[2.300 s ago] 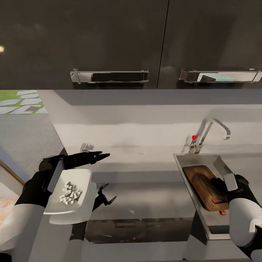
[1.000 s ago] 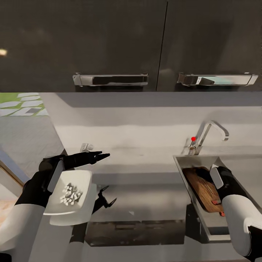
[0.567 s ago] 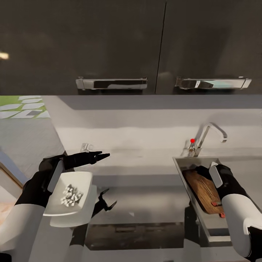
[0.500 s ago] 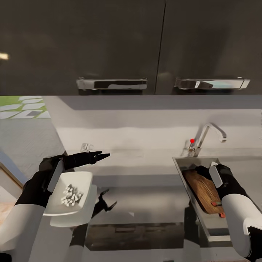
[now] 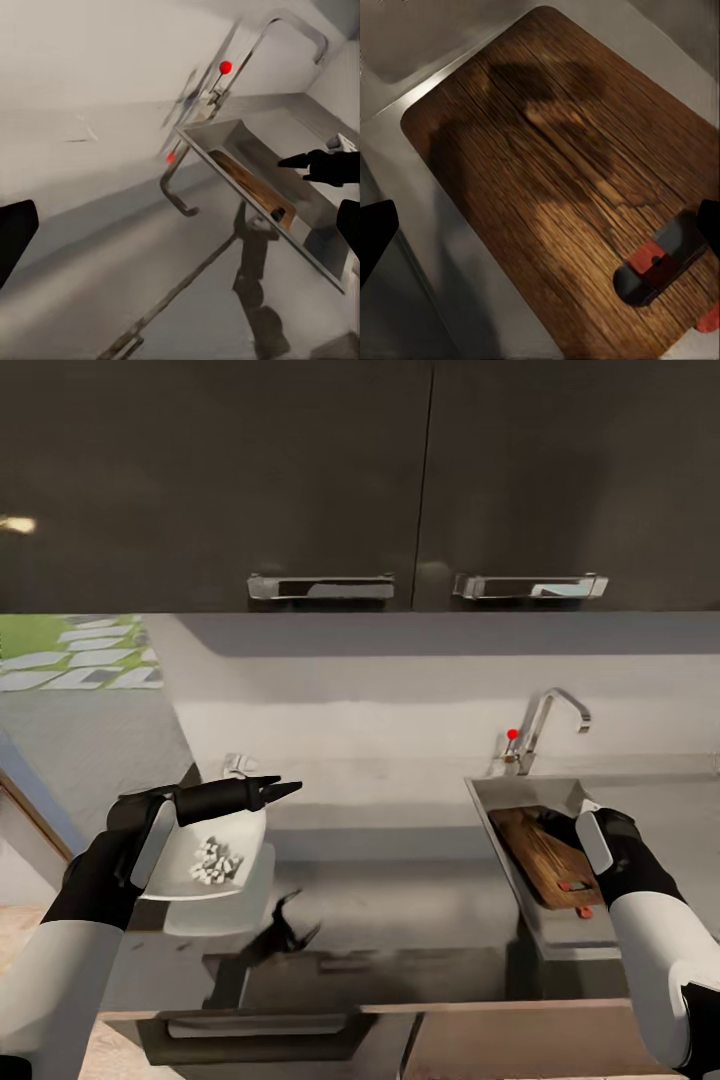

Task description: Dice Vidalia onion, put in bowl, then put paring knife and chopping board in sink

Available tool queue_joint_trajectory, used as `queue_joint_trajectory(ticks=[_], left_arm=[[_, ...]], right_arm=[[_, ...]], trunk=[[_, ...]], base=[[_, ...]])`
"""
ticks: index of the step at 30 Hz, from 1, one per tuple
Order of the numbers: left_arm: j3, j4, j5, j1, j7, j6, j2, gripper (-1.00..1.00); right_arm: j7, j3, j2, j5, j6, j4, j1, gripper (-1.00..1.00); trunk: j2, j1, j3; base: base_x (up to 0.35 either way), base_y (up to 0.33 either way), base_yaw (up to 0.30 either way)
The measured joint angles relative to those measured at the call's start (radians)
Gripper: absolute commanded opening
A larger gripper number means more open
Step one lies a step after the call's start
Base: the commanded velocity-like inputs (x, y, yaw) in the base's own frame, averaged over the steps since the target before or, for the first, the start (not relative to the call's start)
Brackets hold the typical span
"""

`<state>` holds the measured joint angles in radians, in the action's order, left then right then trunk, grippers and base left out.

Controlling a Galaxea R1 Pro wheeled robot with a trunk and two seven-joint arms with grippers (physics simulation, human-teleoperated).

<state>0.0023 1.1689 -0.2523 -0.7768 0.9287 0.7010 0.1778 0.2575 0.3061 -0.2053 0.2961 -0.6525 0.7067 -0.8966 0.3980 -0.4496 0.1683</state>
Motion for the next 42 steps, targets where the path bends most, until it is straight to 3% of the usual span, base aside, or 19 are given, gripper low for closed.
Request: queue_joint_trajectory(ticks=[8,11,16,20,29,36,39,42], left_arm=[[-0.001,0.000,0.000,0.000,0.000,0.000,0.000,1.00],[-0.001,0.000,0.000,0.000,0.000,0.000,0.000,1.00],[0.000,0.000,0.000,0.000,0.000,0.000,0.000,1.00],[0.000,0.000,0.000,0.000,0.000,0.000,0.000,1.00],[0.000,0.000,0.000,0.000,0.000,0.000,0.000,1.00],[0.000,0.000,0.000,0.000,0.000,0.000,0.000,1.00],[0.000,0.000,0.000,0.000,0.000,0.000,0.000,1.00],[0.000,0.000,0.000,0.000,0.000,0.000,0.000,1.00]], right_arm=[[0.000,-0.004,0.000,-0.001,0.000,0.015,0.000,1.00],[0.000,-0.024,0.000,-0.001,0.000,0.017,0.000,1.00],[0.000,-0.138,0.000,-0.002,0.000,0.042,0.000,1.00],[-0.001,-0.184,-0.007,-0.003,-0.001,0.064,0.000,1.00],[-0.005,-0.193,-0.023,-0.003,0.000,0.091,0.000,1.00],[-0.090,-0.196,-0.044,-0.005,0.001,0.116,0.000,1.00],[-0.189,-0.205,-0.078,-0.005,0.002,0.117,0.000,1.00],[-0.257,-0.215,-0.091,-0.003,0.003,0.118,0.000,1.00]], trunk=[[0.000,0.000,-0.013],[0.000,0.000,-0.018],[0.000,0.000,-0.026],[0.000,0.000,-0.032],[0.000,0.000,-0.047],[0.000,0.000,-0.058],[0.000,0.000,-0.063],[0.000,0.000,-0.068]], base=[[-0.032,0.000,0.000],[-0.003,0.000,-0.004],[-0.080,0.000,-0.049],[-0.026,0.000,-0.075],[-0.020,0.000,-0.089],[-0.277,0.000,-0.094],[-0.185,0.000,-0.095],[-0.045,0.000,-0.095]])
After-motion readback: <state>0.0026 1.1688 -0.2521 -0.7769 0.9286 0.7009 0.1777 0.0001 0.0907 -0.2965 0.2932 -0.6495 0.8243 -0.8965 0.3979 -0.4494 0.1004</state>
